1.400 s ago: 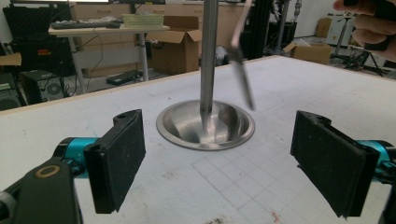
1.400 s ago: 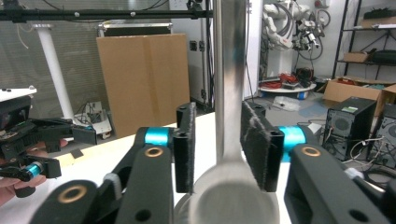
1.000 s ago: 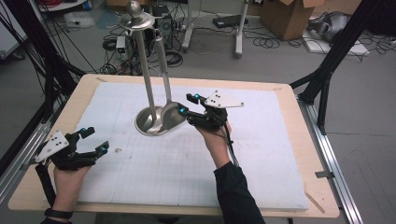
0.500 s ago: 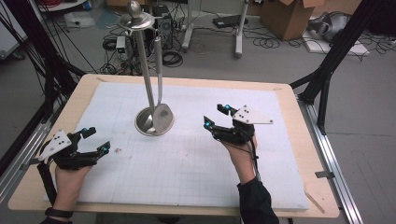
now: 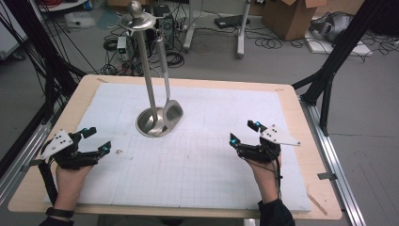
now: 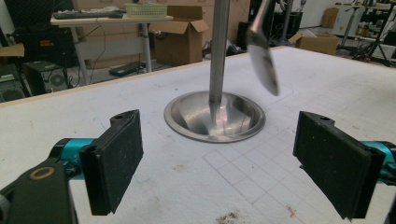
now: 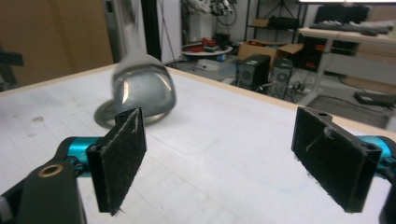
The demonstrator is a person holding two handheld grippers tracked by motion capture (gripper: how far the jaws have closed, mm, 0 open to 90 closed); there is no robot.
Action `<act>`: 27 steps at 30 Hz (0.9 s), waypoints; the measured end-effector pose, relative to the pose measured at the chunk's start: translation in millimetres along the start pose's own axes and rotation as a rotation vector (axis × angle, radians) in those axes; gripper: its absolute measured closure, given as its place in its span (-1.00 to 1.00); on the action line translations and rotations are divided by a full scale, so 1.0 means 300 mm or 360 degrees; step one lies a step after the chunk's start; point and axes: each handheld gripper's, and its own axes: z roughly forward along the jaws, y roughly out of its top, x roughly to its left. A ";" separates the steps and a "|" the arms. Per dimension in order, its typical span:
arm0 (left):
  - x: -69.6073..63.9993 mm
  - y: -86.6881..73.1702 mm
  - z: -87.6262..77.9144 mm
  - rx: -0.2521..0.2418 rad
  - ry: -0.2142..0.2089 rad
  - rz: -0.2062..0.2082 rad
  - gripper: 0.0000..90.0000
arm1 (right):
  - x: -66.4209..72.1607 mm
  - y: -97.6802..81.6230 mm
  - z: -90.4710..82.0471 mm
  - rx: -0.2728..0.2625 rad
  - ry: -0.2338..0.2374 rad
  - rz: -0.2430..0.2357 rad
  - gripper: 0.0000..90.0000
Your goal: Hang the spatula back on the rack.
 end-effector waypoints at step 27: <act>0.016 -0.010 0.008 0.0031 0.0039 0.0011 -0.64 | -0.119 -0.179 -0.174 0.0112 -0.0283 0.0113 -0.73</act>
